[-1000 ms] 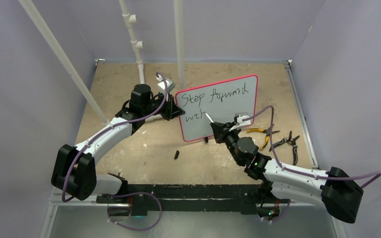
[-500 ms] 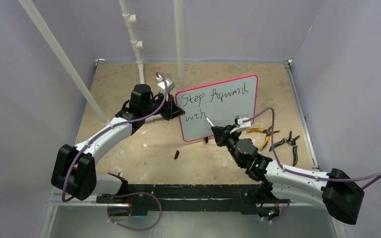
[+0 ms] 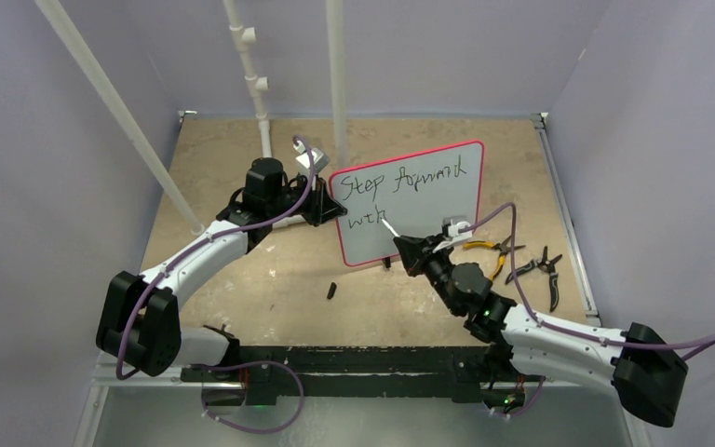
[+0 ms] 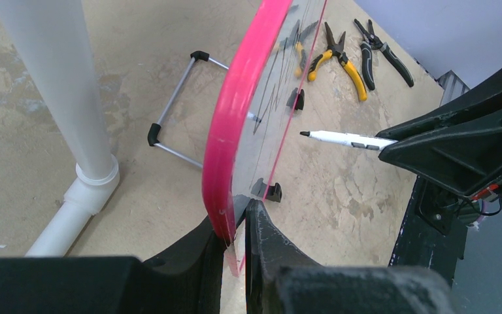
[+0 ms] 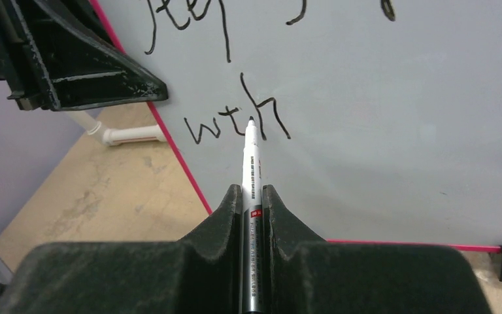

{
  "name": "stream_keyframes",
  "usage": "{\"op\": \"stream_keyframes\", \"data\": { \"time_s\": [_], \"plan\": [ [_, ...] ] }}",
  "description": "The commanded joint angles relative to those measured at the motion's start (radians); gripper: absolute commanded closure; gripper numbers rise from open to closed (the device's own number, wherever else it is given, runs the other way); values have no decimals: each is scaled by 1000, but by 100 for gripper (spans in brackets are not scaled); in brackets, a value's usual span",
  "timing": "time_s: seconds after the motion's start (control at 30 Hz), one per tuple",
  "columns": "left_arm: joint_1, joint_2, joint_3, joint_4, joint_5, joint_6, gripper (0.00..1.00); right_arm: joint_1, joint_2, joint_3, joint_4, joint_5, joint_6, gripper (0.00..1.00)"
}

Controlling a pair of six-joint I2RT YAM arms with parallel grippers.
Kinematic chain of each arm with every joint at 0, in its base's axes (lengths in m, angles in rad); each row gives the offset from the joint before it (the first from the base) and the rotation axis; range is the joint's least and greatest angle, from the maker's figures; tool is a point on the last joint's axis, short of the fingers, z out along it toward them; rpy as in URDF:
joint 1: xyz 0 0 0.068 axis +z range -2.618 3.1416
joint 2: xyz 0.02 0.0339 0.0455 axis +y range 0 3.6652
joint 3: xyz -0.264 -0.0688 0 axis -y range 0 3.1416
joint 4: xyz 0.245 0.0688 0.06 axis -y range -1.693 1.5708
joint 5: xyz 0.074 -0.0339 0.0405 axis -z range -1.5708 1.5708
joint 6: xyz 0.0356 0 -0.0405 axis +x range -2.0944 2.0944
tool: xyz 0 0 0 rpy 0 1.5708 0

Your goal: Write a sentence on the whiteboard

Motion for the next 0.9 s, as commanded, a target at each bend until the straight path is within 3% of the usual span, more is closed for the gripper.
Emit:
{"op": "stream_keyframes", "data": {
  "time_s": [0.0, 0.3, 0.87],
  "plan": [
    [-18, 19, -5, -86, -40, 10, 100, 7, 37, 41, 70, -35, -69, 100],
    [-18, 23, -5, -87, -42, 10, 100, 10, 140, 83, 161, -78, -101, 100],
    [-18, 30, -4, -87, -38, 9, 100, 10, 204, 112, 172, -87, -112, 100]
  ]
}}
